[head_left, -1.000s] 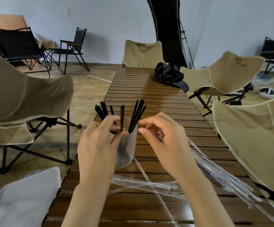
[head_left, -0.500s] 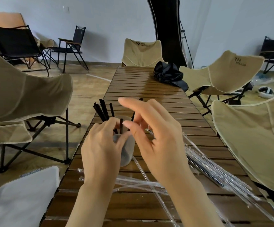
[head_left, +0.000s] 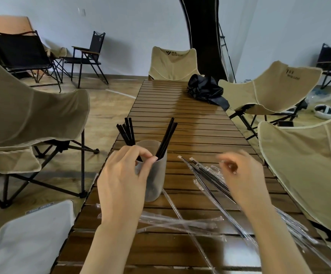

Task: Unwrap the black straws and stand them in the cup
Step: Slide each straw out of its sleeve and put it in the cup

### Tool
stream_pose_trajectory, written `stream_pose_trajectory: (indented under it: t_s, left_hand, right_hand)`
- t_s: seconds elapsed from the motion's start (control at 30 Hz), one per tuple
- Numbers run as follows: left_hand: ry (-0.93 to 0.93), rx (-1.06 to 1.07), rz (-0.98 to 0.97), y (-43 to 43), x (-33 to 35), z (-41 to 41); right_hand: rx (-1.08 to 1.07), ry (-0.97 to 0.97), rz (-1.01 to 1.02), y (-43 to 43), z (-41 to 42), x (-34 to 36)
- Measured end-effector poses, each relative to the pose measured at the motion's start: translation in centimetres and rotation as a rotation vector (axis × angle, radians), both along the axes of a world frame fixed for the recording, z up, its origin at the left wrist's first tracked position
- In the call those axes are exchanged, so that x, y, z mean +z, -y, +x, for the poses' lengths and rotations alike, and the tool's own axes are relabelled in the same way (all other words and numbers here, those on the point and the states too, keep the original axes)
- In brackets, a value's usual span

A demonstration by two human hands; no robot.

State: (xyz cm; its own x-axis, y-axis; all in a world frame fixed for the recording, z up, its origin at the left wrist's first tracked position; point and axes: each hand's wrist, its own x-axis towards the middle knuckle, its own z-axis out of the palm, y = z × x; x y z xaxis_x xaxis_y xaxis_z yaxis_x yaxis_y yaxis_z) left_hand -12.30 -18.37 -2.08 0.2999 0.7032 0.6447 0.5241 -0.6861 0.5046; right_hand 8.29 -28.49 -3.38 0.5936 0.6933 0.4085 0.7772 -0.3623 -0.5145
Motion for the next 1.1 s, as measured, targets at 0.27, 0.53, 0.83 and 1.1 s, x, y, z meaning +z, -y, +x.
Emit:
stream_pose_trajectory:
  t_s: [0.27,0.53,0.83,1.1]
  left_hand:
    - [-0.143,-0.229,0.0,1.9,-0.8,2.2]
    - [-0.52,-0.447,-0.262,1.6,-3.8,3.1]
    - [-0.556,-0.439,-0.313,0.8,-4.9,2.4]
    - [-0.439,-0.458,-0.247,0.3,-4.5,2.4]
  right_hand:
    - [-0.168,-0.223,-0.491,1.6,1.1,-6.3]
    - [-0.101,-0.214,-0.48,0.4,-0.9,-5.6]
    - [-0.082,-0.184,-0.538,-0.4,-1.9,-5.6]
    - [-0.011,-0.177,-0.357,0.7,1.3,-2.3]
